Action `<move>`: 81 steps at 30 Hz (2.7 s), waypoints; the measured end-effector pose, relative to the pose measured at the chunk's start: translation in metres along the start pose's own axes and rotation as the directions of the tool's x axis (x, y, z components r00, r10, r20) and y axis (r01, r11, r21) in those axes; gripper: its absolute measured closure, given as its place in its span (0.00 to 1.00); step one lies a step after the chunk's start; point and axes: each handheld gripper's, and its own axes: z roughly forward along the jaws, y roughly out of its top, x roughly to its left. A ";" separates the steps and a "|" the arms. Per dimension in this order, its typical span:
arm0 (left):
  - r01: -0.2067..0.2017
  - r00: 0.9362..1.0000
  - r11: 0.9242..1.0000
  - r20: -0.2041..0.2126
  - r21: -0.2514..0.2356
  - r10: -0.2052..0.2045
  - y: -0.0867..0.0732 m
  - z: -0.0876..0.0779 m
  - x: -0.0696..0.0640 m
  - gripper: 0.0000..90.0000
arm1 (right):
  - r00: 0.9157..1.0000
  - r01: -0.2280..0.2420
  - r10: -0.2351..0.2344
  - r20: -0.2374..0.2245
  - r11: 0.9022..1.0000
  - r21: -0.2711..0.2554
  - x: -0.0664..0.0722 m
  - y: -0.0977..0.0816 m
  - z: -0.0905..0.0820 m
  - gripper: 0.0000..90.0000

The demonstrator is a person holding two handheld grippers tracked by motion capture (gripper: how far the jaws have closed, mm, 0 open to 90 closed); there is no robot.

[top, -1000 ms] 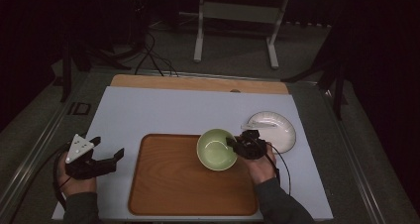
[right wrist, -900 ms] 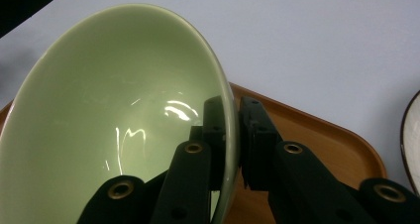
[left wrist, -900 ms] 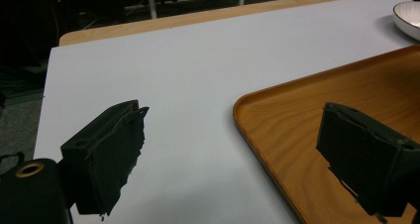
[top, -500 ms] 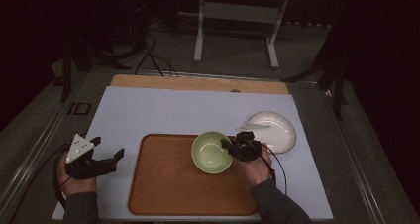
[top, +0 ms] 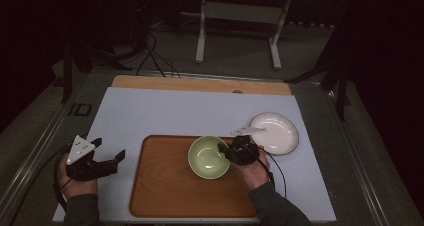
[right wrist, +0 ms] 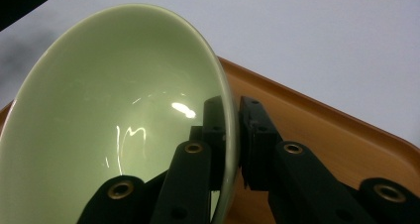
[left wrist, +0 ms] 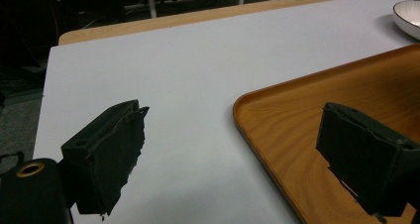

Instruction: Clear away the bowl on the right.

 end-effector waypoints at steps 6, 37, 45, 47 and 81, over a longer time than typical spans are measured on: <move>-0.001 1.000 1.000 -0.001 0.002 0.001 0.000 0.000 0.000 0.12 | 1.000 0.010 -0.010 -0.010 1.000 0.010 0.004 -0.001 0.003 0.92; 0.005 1.000 1.000 -0.004 -0.006 -0.005 0.000 -0.002 0.001 0.13 | 0.999 0.033 -0.030 -0.040 0.997 0.071 0.018 -0.016 0.019 0.92; 0.008 1.000 1.000 -0.005 -0.007 -0.008 0.000 -0.001 0.001 0.13 | 0.999 0.032 -0.029 -0.045 0.997 0.076 0.019 -0.017 0.022 0.92; 0.005 1.000 1.000 -0.003 -0.005 -0.005 0.000 -0.001 0.001 0.13 | 0.999 0.030 -0.026 -0.047 0.997 0.077 0.019 -0.018 0.022 0.92; 0.004 1.000 1.000 -0.003 -0.003 -0.004 0.000 -0.001 0.001 0.13 | 0.998 0.003 0.003 -0.059 0.994 0.112 0.019 -0.024 0.043 0.92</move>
